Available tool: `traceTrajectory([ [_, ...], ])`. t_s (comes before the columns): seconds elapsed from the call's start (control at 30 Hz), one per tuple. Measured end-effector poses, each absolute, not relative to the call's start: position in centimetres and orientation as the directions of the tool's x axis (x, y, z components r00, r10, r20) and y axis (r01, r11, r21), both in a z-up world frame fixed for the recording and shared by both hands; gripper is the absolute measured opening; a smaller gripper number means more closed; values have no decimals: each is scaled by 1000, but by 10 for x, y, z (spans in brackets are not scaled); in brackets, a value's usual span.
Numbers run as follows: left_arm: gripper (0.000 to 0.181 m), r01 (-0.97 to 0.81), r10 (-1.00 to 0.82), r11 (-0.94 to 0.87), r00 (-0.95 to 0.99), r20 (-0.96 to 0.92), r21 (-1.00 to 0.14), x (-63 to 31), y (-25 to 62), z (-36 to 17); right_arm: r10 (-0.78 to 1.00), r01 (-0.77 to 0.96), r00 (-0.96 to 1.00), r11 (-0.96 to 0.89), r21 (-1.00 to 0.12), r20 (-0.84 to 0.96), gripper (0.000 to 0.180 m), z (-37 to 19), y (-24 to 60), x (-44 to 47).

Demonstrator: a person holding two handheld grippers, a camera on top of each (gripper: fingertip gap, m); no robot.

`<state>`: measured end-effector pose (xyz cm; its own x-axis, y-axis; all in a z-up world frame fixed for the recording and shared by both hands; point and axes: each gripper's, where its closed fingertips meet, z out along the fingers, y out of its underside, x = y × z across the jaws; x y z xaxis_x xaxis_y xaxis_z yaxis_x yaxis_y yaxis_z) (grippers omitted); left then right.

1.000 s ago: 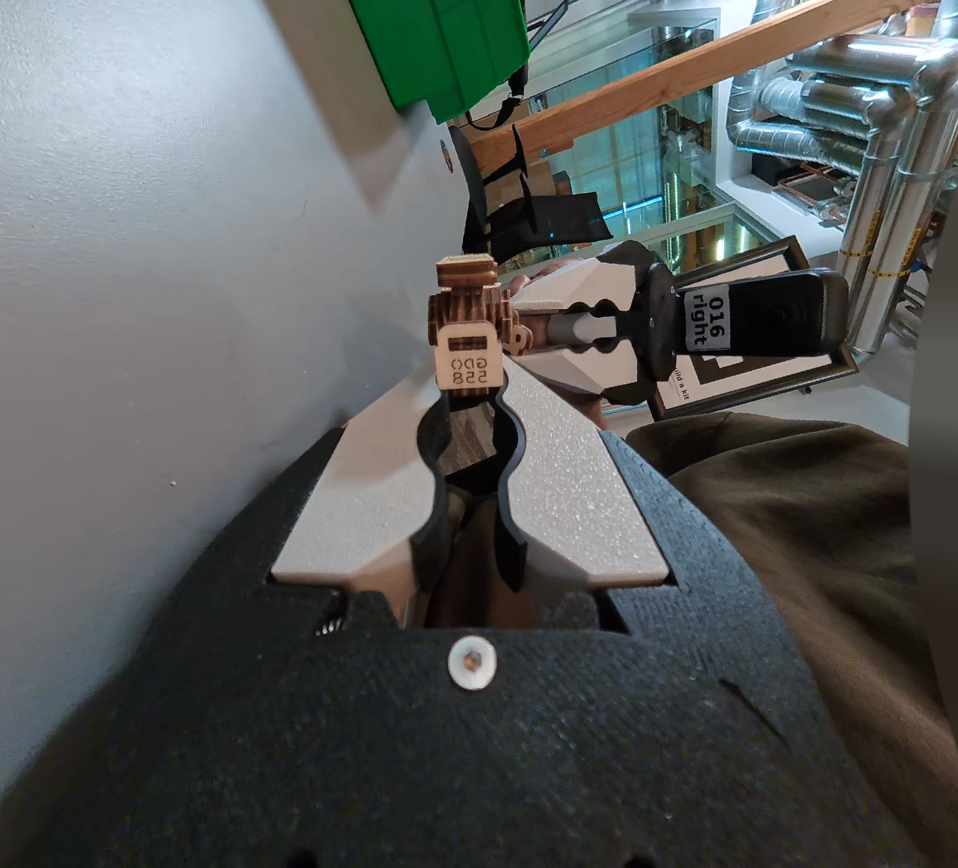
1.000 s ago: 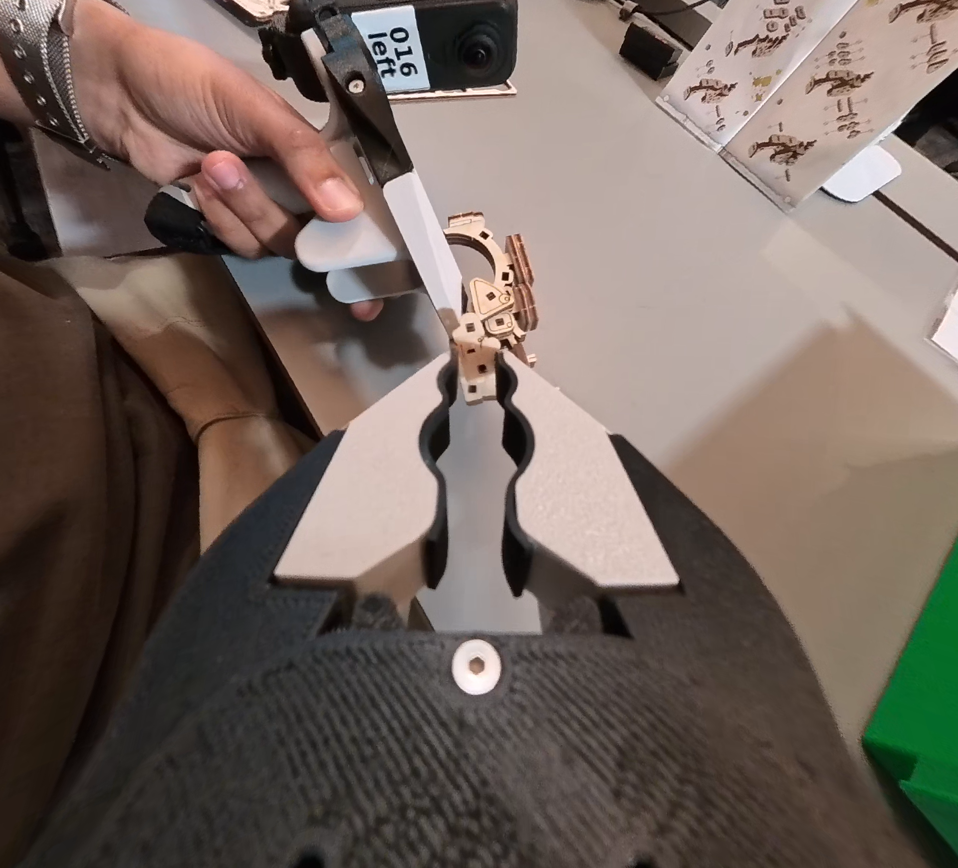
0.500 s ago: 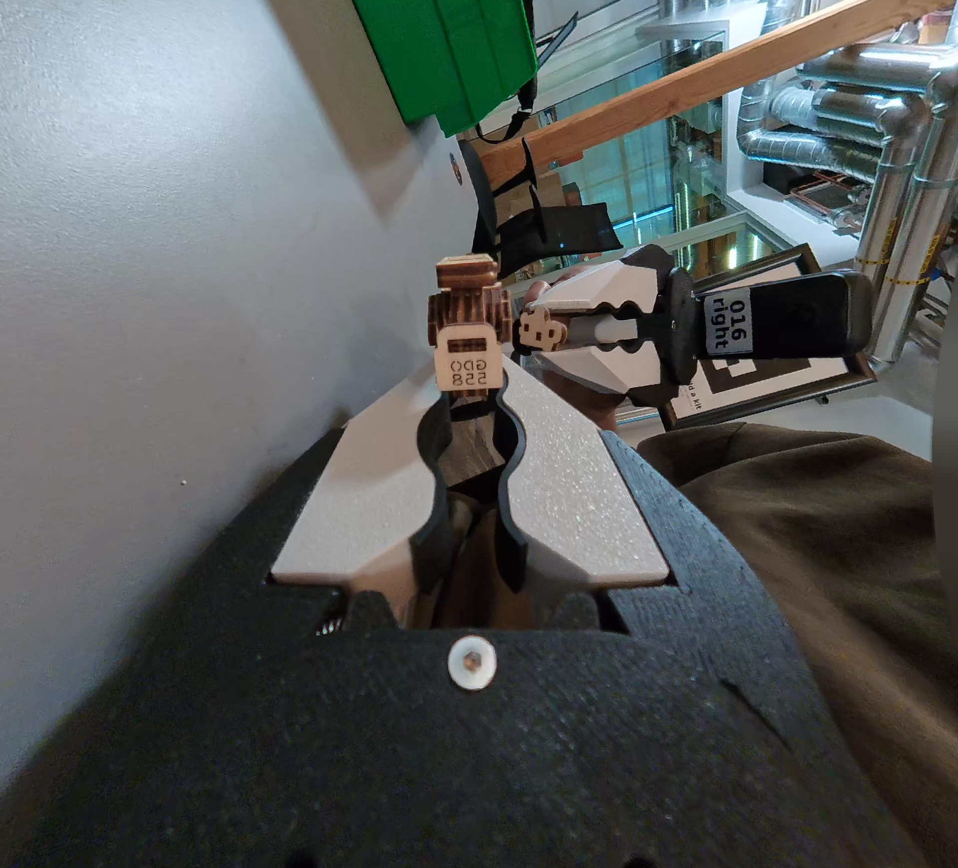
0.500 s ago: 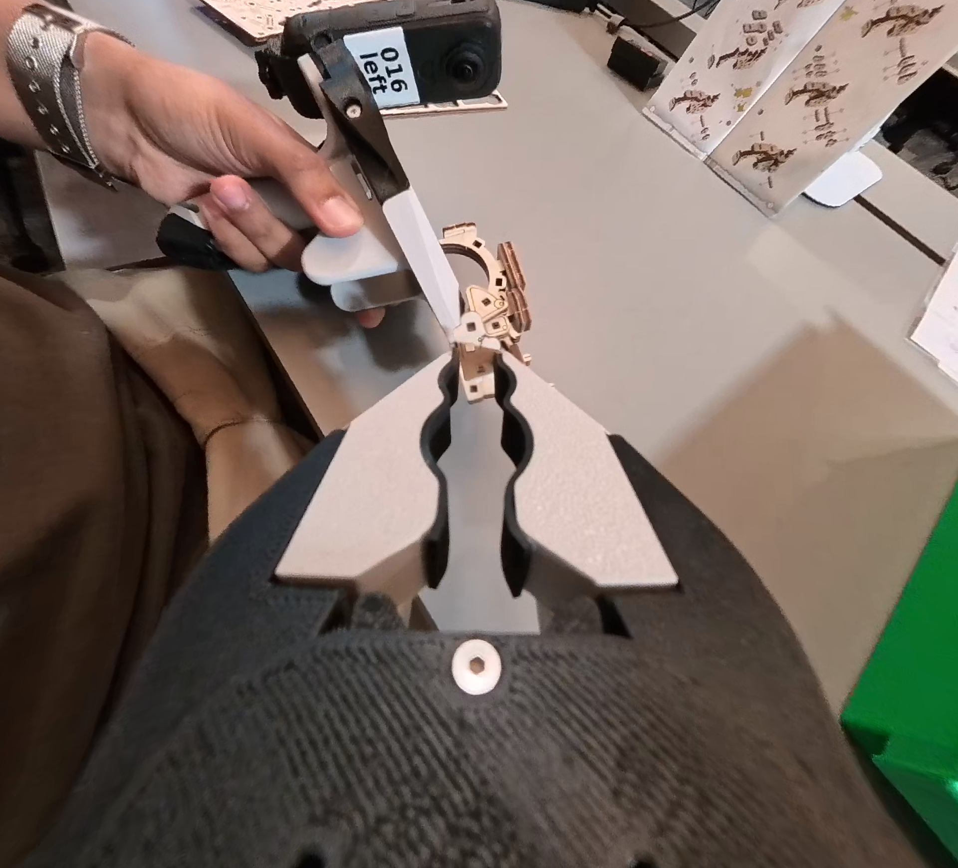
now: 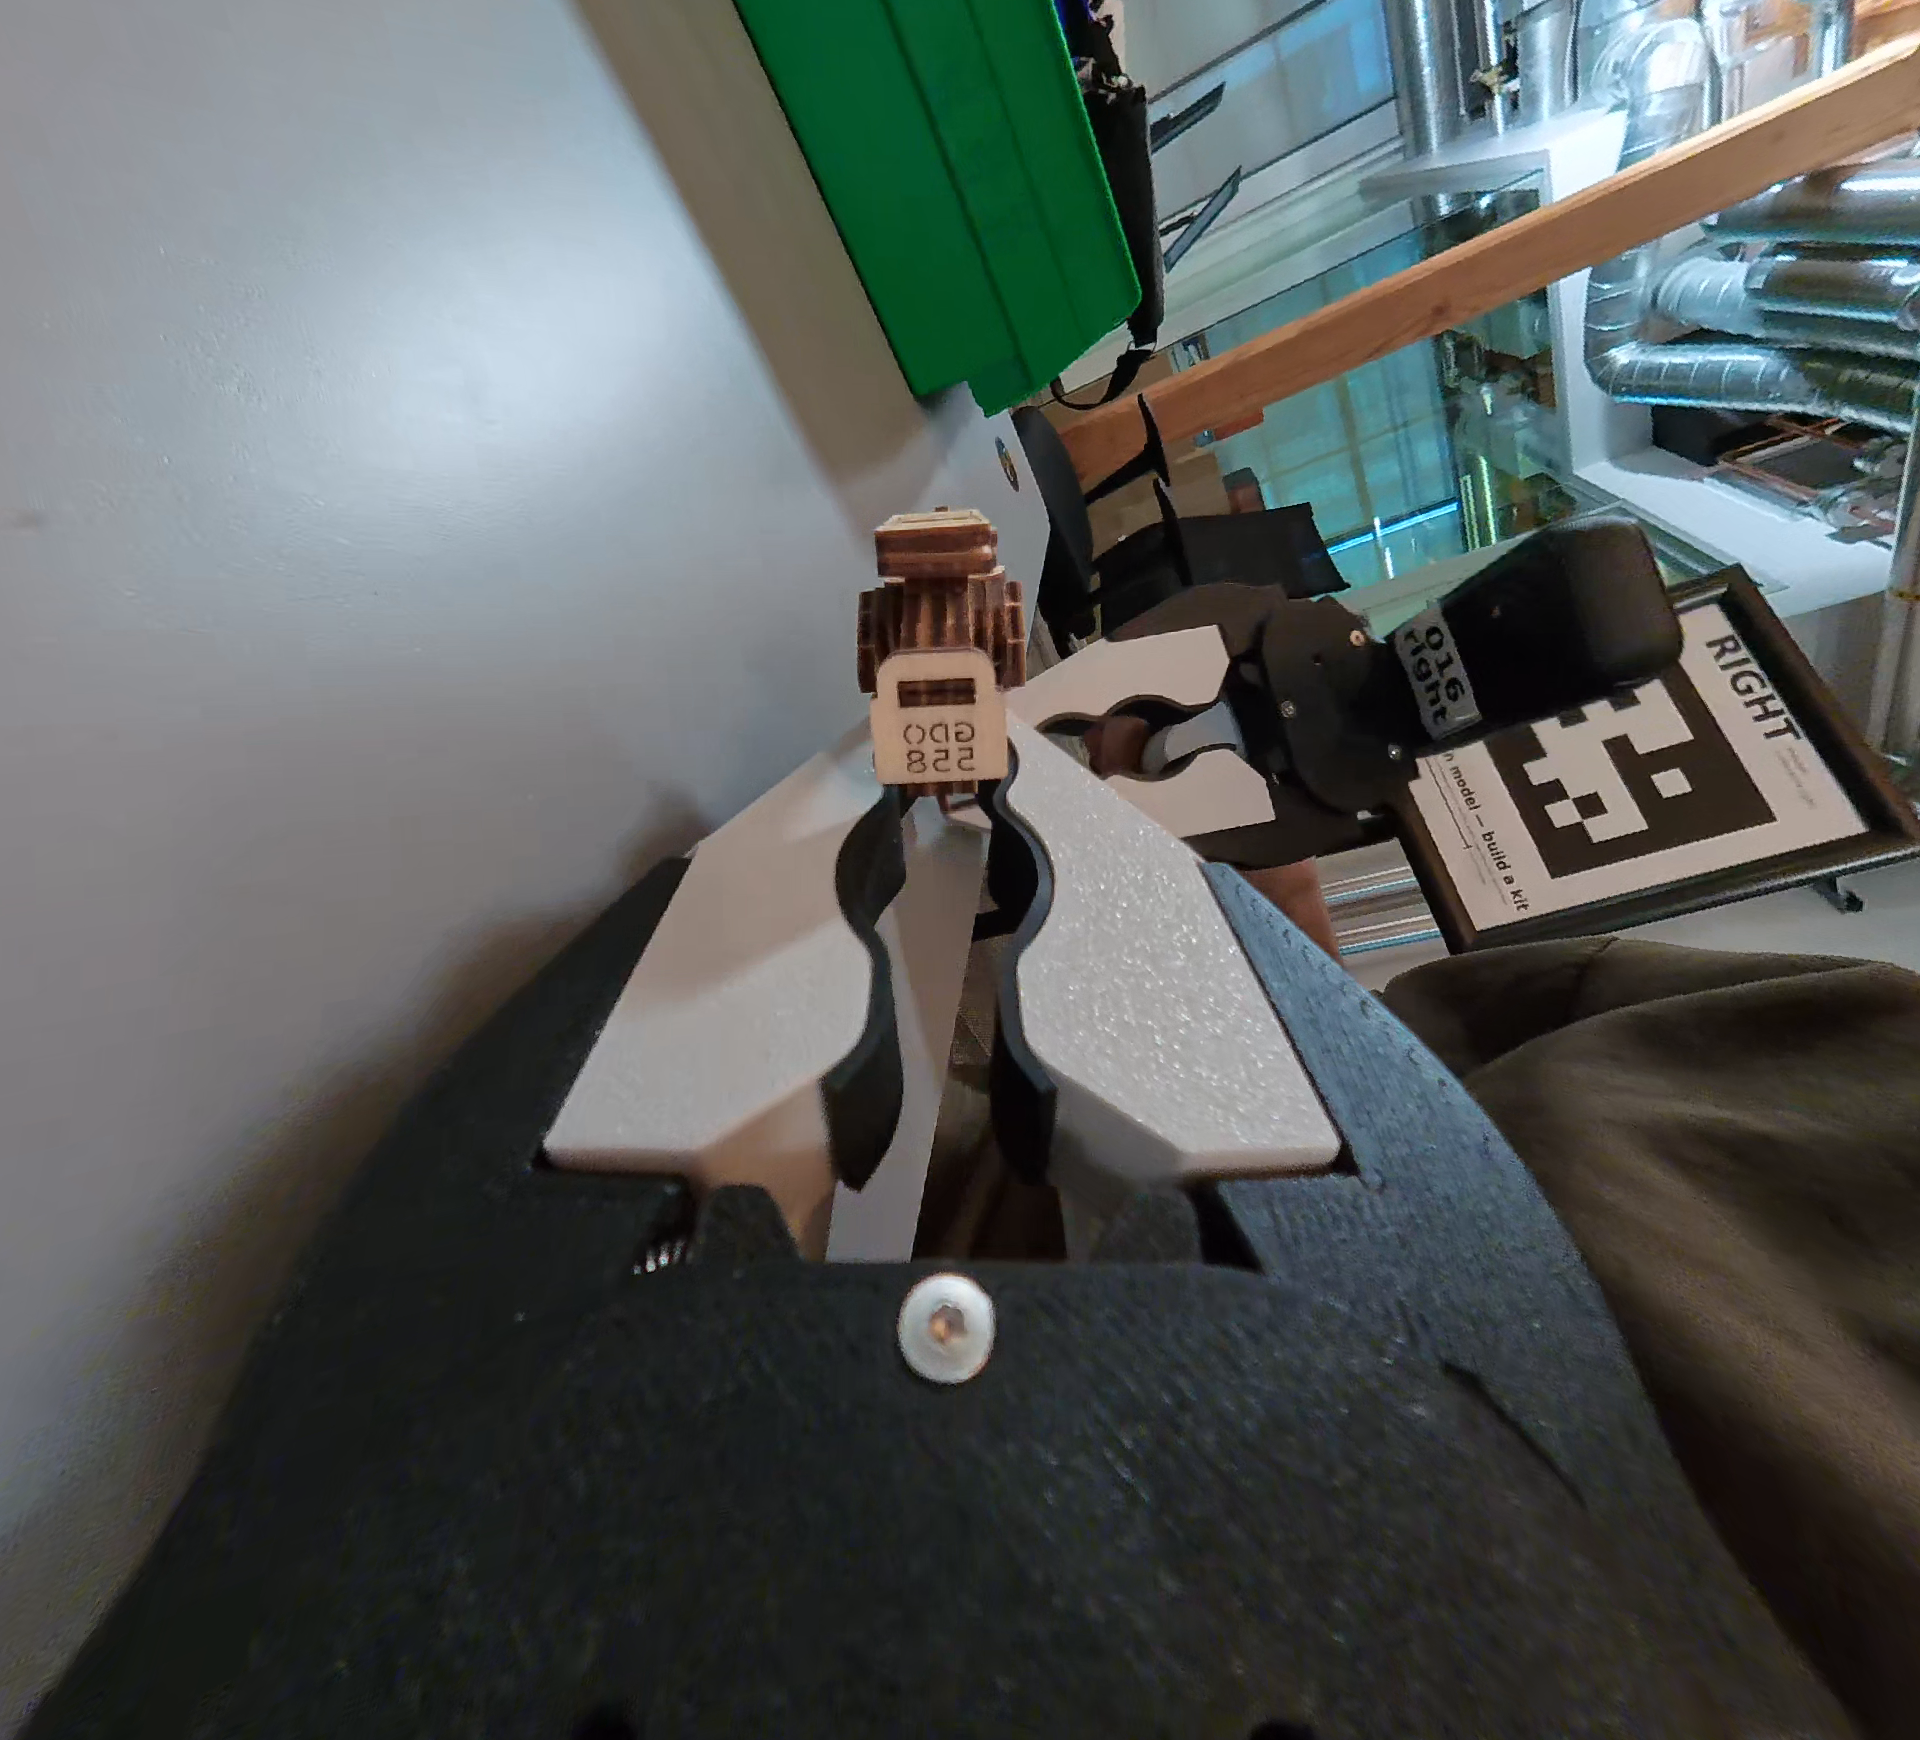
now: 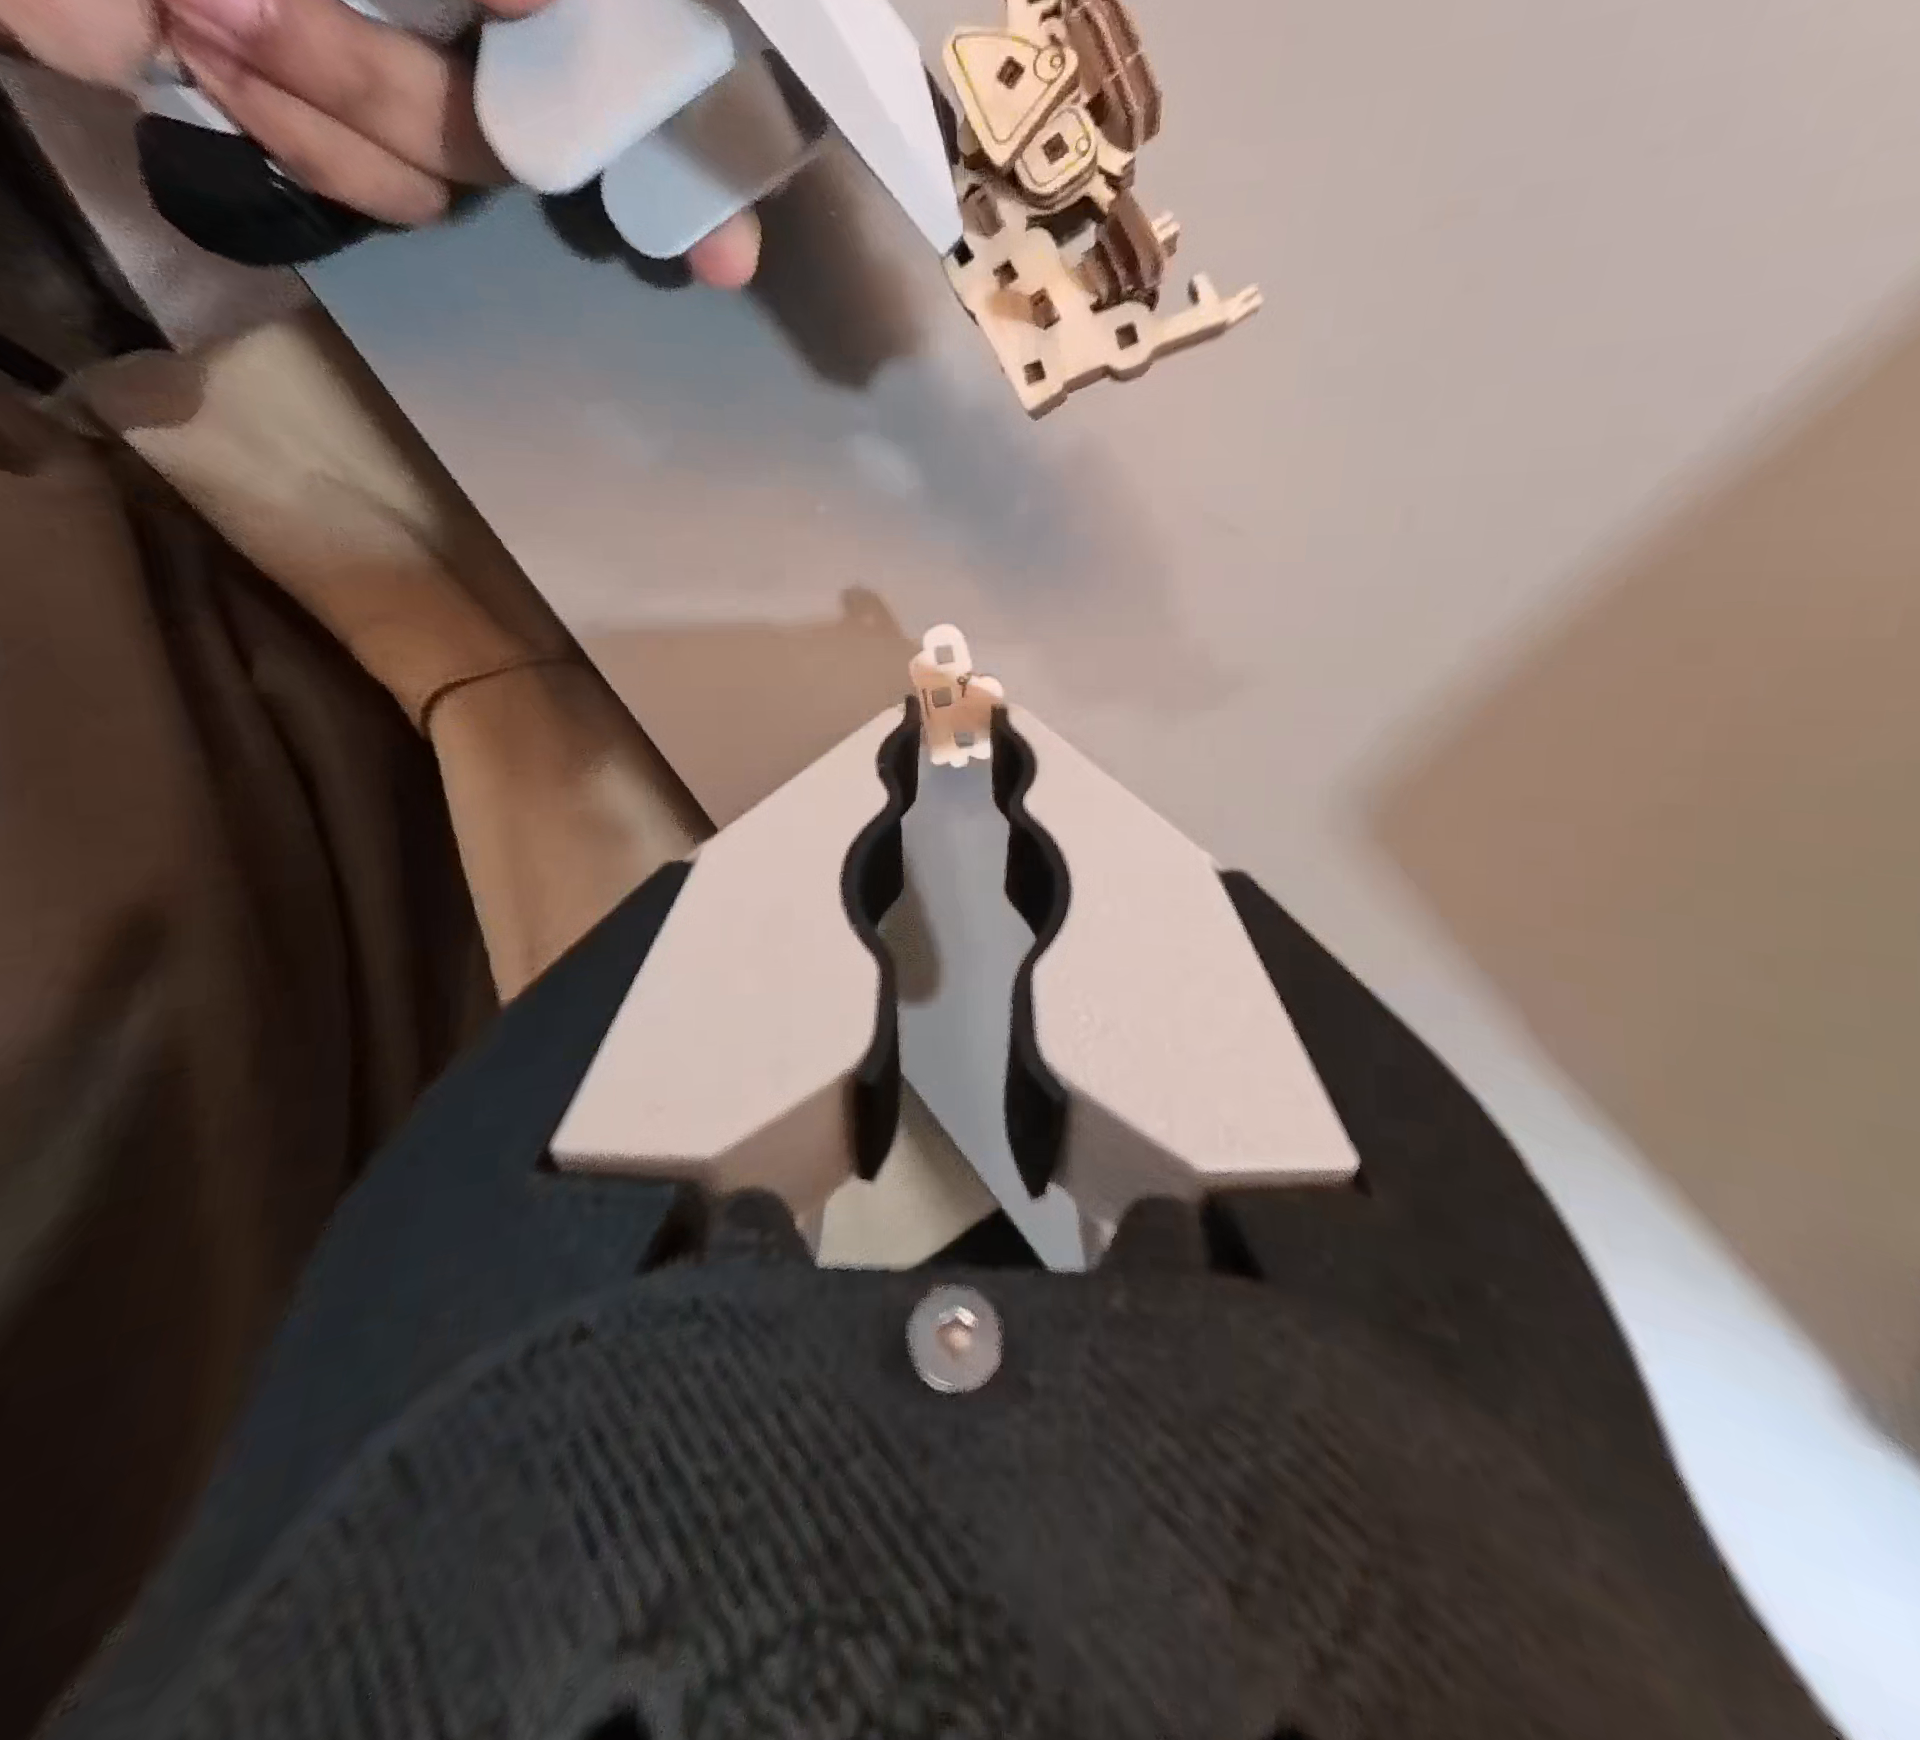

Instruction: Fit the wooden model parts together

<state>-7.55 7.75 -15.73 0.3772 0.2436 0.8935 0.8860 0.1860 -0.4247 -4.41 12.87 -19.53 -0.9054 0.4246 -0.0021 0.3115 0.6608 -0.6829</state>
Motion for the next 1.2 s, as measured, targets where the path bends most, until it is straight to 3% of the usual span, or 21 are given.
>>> traceTrajectory([
  [0.37, 5, 897, 221, 169, 370, 902, -409, -73, 79, -157, 307, 263, -947, 570, -778, -95, 24, -187, 130, -38],
  [0.7, 5, 899, 210, 162, 372, 904, -408, -72, 80, -156, 294, 274, -949, 583, -765, -117, 23, -201, 129, -42],
  [0.87, 5, 897, 215, 160, 376, 901, -412, -72, 80, -157, 233, 233, -966, 613, -755, -110, 11, -202, 125, -28],
  [1.2, 5, 896, 218, 156, 379, 899, -416, -71, 81, -157, 239, 218, -968, 628, -747, -81, 24, -203, 122, -28],
])
